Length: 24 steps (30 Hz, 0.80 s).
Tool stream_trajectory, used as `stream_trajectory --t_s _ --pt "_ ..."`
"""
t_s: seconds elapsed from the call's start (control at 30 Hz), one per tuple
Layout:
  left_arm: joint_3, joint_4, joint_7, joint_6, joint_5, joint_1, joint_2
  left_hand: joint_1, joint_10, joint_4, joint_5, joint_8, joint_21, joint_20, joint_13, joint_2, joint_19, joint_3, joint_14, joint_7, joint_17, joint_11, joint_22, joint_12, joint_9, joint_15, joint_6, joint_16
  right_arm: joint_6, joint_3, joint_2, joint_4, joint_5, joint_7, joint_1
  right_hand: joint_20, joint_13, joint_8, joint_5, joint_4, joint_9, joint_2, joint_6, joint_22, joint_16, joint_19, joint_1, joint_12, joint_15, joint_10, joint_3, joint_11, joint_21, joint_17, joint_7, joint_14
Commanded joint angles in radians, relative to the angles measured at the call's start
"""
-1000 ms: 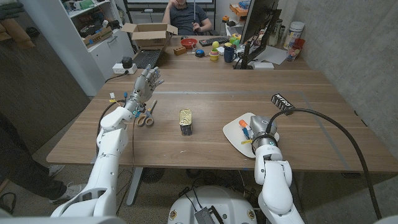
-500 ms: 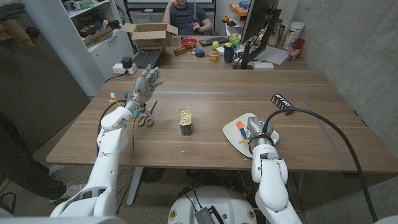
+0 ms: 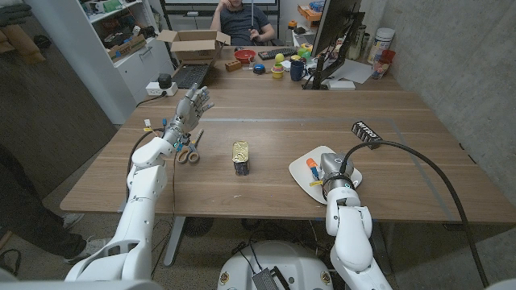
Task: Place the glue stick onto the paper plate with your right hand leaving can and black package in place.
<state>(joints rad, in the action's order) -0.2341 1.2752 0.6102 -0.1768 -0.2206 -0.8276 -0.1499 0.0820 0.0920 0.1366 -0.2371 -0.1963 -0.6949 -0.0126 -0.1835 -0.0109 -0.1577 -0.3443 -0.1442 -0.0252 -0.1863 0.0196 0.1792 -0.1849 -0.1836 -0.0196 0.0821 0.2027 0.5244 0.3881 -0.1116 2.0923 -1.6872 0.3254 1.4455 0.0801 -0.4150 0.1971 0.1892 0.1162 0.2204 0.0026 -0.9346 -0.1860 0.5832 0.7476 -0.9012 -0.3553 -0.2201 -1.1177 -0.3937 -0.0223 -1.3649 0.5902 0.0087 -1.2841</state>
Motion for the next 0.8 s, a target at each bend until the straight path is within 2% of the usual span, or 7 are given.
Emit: stream_trajectory --t_s 0.03,0.2,0.5,0.57,0.63,0.8 --pt "0.003 0.021 -0.002 0.002 -0.001 -0.013 -0.002 -0.004 0.0 0.0 -0.007 -0.004 0.003 -0.001 -0.002 -0.005 0.003 0.0 0.003 0.001 -0.001 -0.001 0.002 -0.004 -0.004 0.002 0.001 0.0 0.01 -0.002 -0.003 0.008 0.019 0.001 0.009 0.129 -0.005 0.005 0.004 -0.015 0.004 0.155 -0.014 0.003 -0.013 -0.008 -0.146 0.006 -0.009 -0.014 -0.011 -0.02 0.005 -0.006 -0.023 0.014" --pt "0.004 0.036 -0.003 0.01 -0.007 -0.021 0.0 -0.004 0.0 0.0 -0.007 -0.004 0.004 -0.002 -0.002 -0.005 0.004 0.001 0.003 0.0 -0.001 -0.002 0.002 -0.004 -0.004 0.001 0.002 0.0 0.004 -0.005 -0.007 0.018 0.023 0.025 0.011 0.128 -0.001 -0.001 0.005 -0.018 0.003 0.153 0.005 0.008 -0.037 -0.017 -0.14 0.018 -0.01 -0.002 -0.014 -0.019 0.02 -0.026 -0.021 0.033" --pt "0.004 0.057 -0.003 0.022 -0.018 -0.034 0.002 -0.003 -0.001 0.0 -0.008 -0.005 0.007 -0.001 -0.002 -0.008 0.005 0.002 0.003 0.0 -0.001 -0.002 0.002 -0.004 -0.004 0.002 0.0 -0.001 -0.005 -0.014 -0.013 0.03 0.028 0.042 0.018 0.129 0.003 -0.01 0.006 -0.015 0.0 0.124 0.054 0.008 -0.08 -0.023 -0.126 0.045 -0.01 0.04 -0.004 -0.015 0.036 -0.062 -0.015 0.064" --pt "0.004 0.062 -0.009 0.018 -0.014 -0.038 0.003 -0.003 -0.001 0.0 -0.008 -0.005 0.007 -0.001 -0.002 -0.008 0.005 0.002 0.003 0.001 -0.001 -0.002 0.002 -0.004 -0.004 0.003 0.0 -0.001 -0.01 -0.015 -0.015 0.034 0.022 0.077 0.014 0.126 0.008 -0.012 0.004 -0.018 -0.001 0.1 0.073 0.007 -0.091 -0.025 -0.109 0.058 -0.008 0.06 0.009 -0.008 0.039 -0.069 -0.011 0.075" --pt "0.004 0.067 -0.009 0.023 -0.017 -0.041 0.004 -0.003 -0.001 0.0 -0.008 -0.005 0.007 -0.001 -0.002 -0.009 0.006 0.002 0.003 0.001 -0.001 -0.003 0.002 -0.004 -0.004 0.001 -0.001 0.0 -0.009 -0.01 -0.019 0.031 0.004 0.065 0.017 0.128 0.008 -0.015 0.007 -0.02 -0.002 0.078 0.098 0.008 -0.105 -0.027 -0.094 0.069 -0.008 0.078 0.022 -0.009 0.044 -0.076 -0.018 0.088" --pt "0.005 0.073 -0.015 0.022 -0.015 -0.046 0.004 -0.002 -0.001 0.001 -0.008 -0.005 0.008 -0.001 -0.002 -0.009 0.007 0.003 0.004 0.001 -0.001 -0.003 0.002 -0.004 -0.004 0.001 -0.002 -0.001 -0.018 -0.019 -0.022 0.044 0.016 0.067 0.021 0.127 0.014 -0.017 0.012 -0.033 -0.004 0.035 0.15 0.009 -0.125 -0.025 -0.052 0.098 -0.006 0.132 0.051 -0.005 0.056 -0.083 -0.007 0.109"
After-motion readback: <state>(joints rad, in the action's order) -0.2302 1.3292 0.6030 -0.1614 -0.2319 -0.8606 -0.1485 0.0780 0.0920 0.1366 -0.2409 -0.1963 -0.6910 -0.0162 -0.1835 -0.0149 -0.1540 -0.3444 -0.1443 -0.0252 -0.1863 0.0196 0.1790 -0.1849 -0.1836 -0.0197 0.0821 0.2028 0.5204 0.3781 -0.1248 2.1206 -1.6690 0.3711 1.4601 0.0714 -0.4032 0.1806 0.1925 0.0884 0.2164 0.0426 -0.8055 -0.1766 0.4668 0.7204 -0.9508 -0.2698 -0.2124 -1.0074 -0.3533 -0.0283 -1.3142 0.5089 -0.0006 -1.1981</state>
